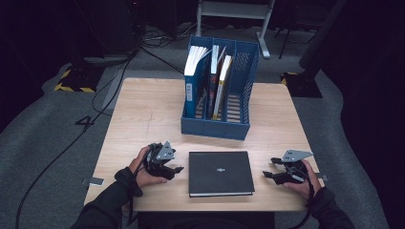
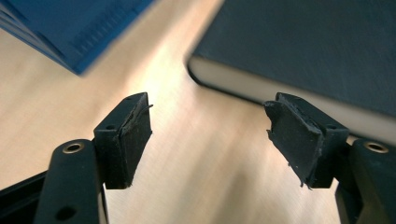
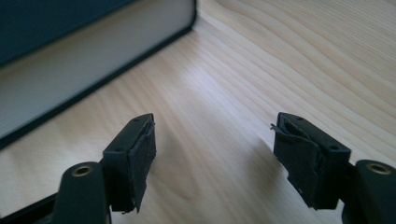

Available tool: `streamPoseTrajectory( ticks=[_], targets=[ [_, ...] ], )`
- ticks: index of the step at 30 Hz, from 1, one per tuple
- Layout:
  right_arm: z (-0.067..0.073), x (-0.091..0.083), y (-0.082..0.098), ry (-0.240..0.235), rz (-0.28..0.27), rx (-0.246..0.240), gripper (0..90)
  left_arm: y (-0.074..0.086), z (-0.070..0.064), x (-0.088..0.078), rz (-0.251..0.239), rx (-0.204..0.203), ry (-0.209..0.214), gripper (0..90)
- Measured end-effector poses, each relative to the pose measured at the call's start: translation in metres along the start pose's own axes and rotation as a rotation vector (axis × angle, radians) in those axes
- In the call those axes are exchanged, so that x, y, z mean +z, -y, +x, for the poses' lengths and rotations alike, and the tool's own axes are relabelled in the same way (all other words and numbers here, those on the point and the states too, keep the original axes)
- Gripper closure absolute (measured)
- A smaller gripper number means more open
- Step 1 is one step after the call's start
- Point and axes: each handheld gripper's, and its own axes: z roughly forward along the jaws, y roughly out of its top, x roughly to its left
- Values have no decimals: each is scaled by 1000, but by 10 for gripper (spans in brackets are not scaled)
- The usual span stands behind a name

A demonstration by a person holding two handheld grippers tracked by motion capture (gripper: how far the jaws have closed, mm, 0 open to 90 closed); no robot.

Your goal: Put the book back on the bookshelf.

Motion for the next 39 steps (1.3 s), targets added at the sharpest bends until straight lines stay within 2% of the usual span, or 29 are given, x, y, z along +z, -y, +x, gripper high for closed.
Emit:
streamPoseTrajectory(
  ticks=[2, 4, 7, 10, 13, 15, 17, 18, 19, 22, 24, 27, 32, 35, 39],
  targets=[
    [8, -2, -4, -23, -7, -13, 305, 4, -5, 0, 5, 4, 28, 282],
    [12, -3, -5, -34, -5, -24, 308, 6, -9, 0, 8, 10, 39, 280],
    [25, -8, -4, -79, -6, -51, 309, 10, -15, 0, 15, 16, 72, 268],
    [32, -11, -3, -100, -5, -60, 309, 11, -18, 2, 23, 12, 84, 263],
    [43, -14, -2, -141, 0, -90, 303, 12, -23, 6, 56, 41, 94, 252],
    [46, -13, -3, -146, 4, -97, 300, 12, -24, 8, 60, 45, 96, 250],
    [54, -12, -3, -169, 10, -114, 294, 13, -23, 12, 72, 50, 102, 243],
    [56, -11, -3, -166, 15, -118, 291, 13, -23, 12, 72, 50, 102, 238],
    [58, -10, -3, -170, 19, -119, 292, 14, -22, 13, 70, 28, 118, 235],
    [63, -6, -5, -179, 28, -131, 291, 16, -18, 16, 59, 18, 134, 213],
    [65, -1, -8, -176, 33, -135, 298, 18, -15, 18, 41, 1, 140, 167],
    [69, 5, -13, -178, 30, -146, 313, 19, -11, 21, 15, -4, 138, 149],
    [71, 11, -16, -181, 32, -159, 293, 18, -3, 24, 13, 11, 148, 113],
    [70, 11, -17, -192, 27, -169, 302, 20, 4, 23, 15, -6, 138, 113],
    [70, 11, -17, -208, 18, -184, 348, 26, 19, 18, 18, -67, 83, 116]
  ],
)
